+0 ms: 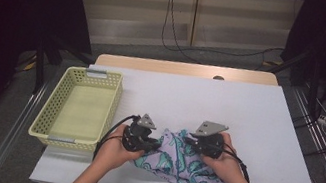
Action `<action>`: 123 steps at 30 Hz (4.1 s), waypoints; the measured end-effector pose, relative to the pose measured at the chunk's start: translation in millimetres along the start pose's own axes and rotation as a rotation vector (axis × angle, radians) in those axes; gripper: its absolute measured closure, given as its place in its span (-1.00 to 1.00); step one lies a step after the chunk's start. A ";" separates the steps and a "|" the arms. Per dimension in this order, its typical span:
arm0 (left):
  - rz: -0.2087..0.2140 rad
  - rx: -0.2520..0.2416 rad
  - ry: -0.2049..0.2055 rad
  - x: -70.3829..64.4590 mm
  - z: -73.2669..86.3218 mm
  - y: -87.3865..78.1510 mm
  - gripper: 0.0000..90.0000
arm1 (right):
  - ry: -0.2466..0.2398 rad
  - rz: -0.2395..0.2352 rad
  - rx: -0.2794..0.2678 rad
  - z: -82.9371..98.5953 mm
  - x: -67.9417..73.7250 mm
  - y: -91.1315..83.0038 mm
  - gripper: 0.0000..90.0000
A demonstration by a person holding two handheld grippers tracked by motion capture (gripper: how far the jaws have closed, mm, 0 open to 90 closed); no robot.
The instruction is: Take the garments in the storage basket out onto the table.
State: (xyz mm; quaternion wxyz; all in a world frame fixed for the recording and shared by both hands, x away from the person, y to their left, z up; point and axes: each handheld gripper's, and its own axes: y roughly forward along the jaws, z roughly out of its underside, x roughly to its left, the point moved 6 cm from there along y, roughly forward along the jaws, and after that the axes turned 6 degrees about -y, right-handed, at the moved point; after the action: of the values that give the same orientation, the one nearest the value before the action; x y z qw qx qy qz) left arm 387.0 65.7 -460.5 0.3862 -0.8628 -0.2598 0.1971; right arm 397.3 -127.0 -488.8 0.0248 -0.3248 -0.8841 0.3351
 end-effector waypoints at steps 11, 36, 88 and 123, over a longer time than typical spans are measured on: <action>-0.108 -0.225 -0.064 40.2 -31.8 -5.7 0.59 | 0.075 0.162 -0.128 -15.9 -49.0 -26.3 0.52; -0.136 -0.132 -0.139 78.7 -24.2 39.4 -0.57 | 0.261 0.081 0.154 36.8 -65.2 -7.7 0.99; -0.045 -0.143 -0.115 60.3 -37.0 32.0 0.94 | 0.114 -0.017 0.054 12.4 -31.8 18.0 0.99; 0.070 -0.074 -0.082 23.2 -21.4 0.5 0.94 | -0.110 -0.441 -0.077 -7.0 69.8 1.9 0.99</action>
State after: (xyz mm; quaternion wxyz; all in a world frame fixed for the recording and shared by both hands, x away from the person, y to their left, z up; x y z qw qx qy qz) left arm 416.9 67.2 -450.8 0.3362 -0.8763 -0.2519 0.2359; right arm 345.2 -80.6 -496.7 0.0368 -0.1060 -0.9458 0.3049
